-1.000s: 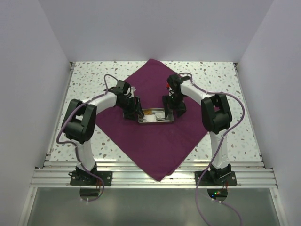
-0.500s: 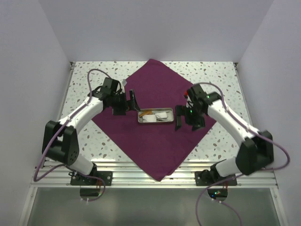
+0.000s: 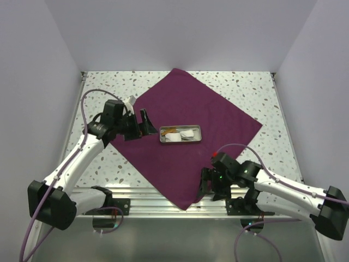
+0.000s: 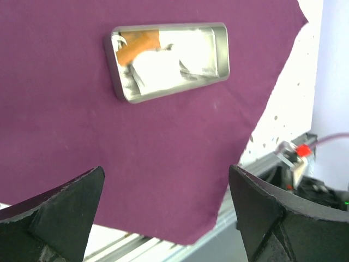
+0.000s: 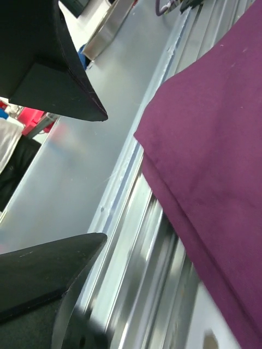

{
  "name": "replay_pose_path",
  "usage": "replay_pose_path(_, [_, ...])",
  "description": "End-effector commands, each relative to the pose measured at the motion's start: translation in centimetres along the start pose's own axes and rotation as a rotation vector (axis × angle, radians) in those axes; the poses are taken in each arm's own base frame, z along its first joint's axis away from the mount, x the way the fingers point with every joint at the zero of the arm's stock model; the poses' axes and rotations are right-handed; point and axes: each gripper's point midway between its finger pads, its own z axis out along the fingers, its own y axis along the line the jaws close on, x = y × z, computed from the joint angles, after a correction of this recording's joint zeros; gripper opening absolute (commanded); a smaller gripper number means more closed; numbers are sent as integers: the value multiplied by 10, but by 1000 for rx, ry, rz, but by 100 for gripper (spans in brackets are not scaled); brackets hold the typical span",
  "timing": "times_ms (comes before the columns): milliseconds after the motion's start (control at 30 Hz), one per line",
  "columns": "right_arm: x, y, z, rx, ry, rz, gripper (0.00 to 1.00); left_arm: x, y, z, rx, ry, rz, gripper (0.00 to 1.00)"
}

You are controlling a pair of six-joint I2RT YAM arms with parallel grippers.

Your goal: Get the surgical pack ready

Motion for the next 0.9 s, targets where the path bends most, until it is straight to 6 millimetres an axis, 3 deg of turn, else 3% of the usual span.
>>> replay_pose_path(0, [-14, 44, 9, -100, -84, 84, 87, 15, -17, -14, 102, 23, -6, 100])
replay_pose_path(100, [-9, 55, 23, -89, -86, 143, 86, 22, -16, -15, 67, 58, -8, 100])
replay_pose_path(367, [0, 41, 48, -50, -150, 278, 77, 15, 11, -24, -143, -18, -117, 100])
replay_pose_path(400, [1, 42, 50, -56, -146, 314, 70, 15, 14, -25, -156, -24, -120, 100])
replay_pose_path(700, [-3, 47, 58, -26, -175, 331, 69, 18, 17, -32, -177, -26, -97, 100])
replay_pose_path(800, [-4, 49, 59, -20, -176, 338, 61, 15, 26, -36, -240, -19, -63, 100])
replay_pose_path(867, [-5, 56, 57, -38, -182, 342, 40, 7, 31, -43, -291, -24, -18, 100])
